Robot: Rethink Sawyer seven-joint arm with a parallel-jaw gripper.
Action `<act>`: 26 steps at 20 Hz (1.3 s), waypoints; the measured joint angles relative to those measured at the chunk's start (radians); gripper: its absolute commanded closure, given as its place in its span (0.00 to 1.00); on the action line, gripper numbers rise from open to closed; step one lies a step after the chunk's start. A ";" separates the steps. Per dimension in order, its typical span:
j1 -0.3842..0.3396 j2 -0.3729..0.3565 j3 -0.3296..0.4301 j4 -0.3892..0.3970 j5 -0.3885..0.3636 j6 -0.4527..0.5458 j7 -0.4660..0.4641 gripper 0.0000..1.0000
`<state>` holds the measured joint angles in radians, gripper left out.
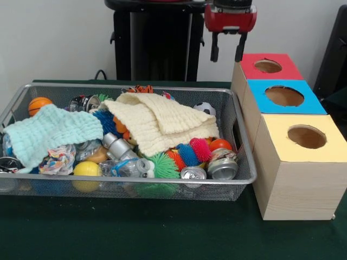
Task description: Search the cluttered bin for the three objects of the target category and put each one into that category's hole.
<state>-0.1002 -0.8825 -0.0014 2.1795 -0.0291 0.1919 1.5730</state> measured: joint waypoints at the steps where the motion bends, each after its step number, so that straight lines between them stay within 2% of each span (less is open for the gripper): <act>1: -0.009 0.015 0.000 0.000 -0.005 -0.016 0.000 0.00; 6: -0.070 0.064 0.001 0.000 -0.038 -0.043 0.000 0.00; 17: -0.219 0.077 0.003 0.000 -0.118 -0.043 0.000 0.00; 22: -0.253 0.091 0.005 0.000 -0.148 -0.043 0.000 0.00; 26: -0.251 0.104 0.005 -0.003 -0.160 -0.043 0.000 0.00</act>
<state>-0.3510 -0.7784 0.0039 2.1767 -0.1886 0.1488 1.5730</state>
